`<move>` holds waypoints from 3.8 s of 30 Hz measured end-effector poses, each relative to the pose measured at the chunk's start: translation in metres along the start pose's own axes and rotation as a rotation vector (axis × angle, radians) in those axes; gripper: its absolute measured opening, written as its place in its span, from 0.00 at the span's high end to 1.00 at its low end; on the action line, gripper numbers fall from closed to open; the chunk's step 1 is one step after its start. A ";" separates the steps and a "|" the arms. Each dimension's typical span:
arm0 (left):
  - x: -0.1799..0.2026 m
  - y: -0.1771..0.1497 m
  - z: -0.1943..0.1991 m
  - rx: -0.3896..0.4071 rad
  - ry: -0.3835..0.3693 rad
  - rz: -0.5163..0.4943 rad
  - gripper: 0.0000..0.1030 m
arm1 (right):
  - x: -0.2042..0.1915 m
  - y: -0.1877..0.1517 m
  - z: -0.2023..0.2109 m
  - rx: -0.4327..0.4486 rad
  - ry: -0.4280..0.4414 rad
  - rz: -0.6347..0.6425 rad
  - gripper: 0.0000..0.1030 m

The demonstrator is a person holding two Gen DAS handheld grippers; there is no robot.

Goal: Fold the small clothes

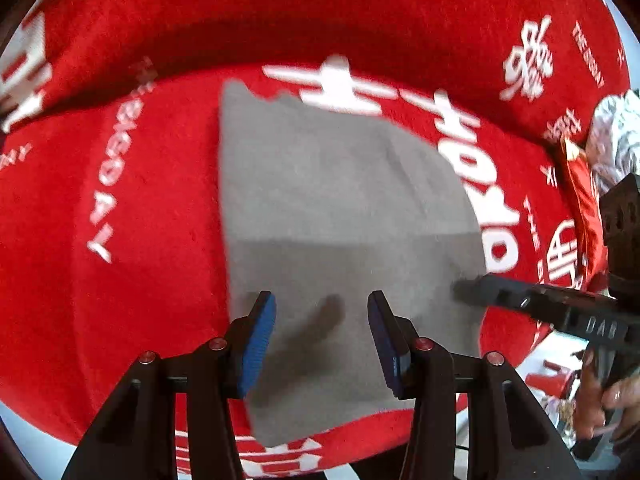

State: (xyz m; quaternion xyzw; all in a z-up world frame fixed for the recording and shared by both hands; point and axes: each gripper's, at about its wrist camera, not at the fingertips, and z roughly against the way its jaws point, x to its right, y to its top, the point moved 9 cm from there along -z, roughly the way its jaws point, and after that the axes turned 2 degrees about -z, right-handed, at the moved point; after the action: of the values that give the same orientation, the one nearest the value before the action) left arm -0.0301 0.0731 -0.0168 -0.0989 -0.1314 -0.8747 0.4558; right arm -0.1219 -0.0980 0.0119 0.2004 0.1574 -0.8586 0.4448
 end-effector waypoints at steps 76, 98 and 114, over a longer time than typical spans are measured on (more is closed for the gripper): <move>0.015 -0.003 0.155 0.003 0.261 0.017 0.00 | -0.057 -0.011 0.108 0.070 -0.384 0.016 0.09; 0.011 0.002 0.162 0.020 0.324 0.033 0.00 | -0.055 -0.014 0.113 0.077 -0.427 0.011 0.09; 0.012 0.000 0.160 0.013 0.334 0.026 0.00 | -0.055 -0.016 0.114 0.077 -0.458 0.017 0.09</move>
State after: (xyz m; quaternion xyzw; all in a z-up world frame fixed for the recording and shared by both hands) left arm -0.0282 0.1151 0.1384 0.0491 -0.0580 -0.8722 0.4832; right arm -0.1292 -0.1020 0.1392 0.0186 0.0180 -0.8831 0.4684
